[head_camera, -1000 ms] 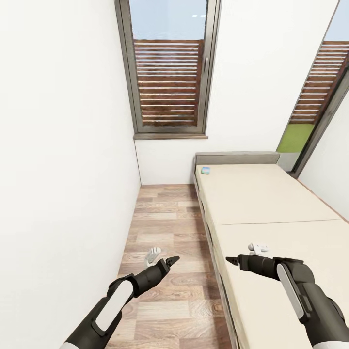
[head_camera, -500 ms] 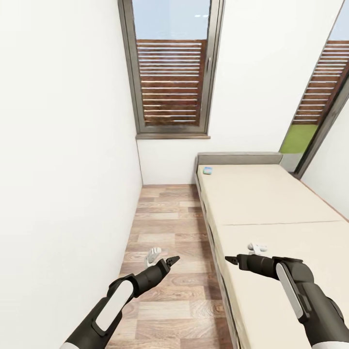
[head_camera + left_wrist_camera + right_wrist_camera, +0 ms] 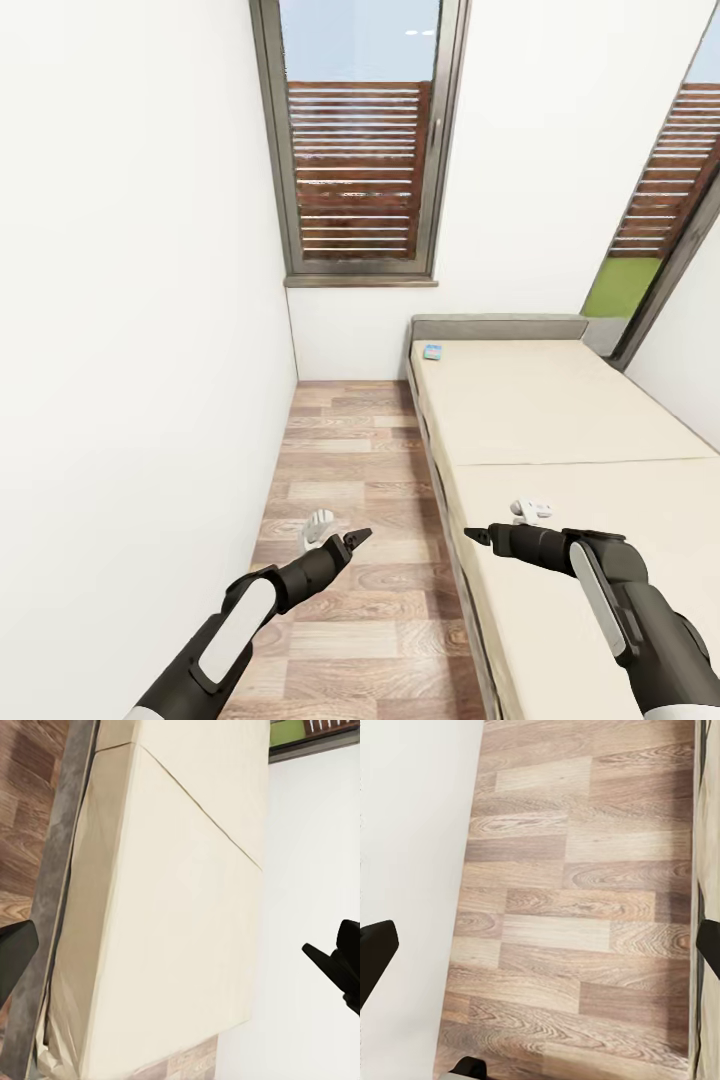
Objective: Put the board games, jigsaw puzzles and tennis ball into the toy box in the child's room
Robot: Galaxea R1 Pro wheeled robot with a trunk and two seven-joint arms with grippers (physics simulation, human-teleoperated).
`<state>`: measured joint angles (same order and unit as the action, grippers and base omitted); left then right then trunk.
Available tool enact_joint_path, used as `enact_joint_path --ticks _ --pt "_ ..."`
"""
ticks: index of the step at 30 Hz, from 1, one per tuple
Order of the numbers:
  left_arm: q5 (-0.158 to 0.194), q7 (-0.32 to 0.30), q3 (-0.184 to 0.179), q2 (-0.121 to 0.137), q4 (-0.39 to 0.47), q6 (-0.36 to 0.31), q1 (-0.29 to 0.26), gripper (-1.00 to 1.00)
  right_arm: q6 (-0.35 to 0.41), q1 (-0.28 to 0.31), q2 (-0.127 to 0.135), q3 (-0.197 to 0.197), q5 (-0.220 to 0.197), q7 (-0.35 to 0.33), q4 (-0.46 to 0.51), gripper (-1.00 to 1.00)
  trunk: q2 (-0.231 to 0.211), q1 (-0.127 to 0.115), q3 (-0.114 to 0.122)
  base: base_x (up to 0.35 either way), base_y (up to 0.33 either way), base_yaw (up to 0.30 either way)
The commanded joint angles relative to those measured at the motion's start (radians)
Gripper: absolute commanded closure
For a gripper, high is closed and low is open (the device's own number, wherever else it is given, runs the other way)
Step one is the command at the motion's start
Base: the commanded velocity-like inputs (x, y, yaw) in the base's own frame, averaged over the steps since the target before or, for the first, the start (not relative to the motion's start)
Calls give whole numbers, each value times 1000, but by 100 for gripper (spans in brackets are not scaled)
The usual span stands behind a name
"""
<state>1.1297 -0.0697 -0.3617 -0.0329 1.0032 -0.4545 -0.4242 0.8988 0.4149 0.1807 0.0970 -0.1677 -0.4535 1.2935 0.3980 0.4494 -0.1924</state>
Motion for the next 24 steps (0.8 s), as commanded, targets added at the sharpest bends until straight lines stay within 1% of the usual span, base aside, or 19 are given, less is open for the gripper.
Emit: enact_joint_path --ticks 1,24 --pt "4 -1 0 -1 0 -4 -1 -100 6 1 0 1 -4 -1 1 -100 2 1 -2 0 34 5" --pt "4 -1 0 -2 0 -4 -1 -100 5 1 0 2 -4 -1 1 -100 2 1 -2 8 9 1"
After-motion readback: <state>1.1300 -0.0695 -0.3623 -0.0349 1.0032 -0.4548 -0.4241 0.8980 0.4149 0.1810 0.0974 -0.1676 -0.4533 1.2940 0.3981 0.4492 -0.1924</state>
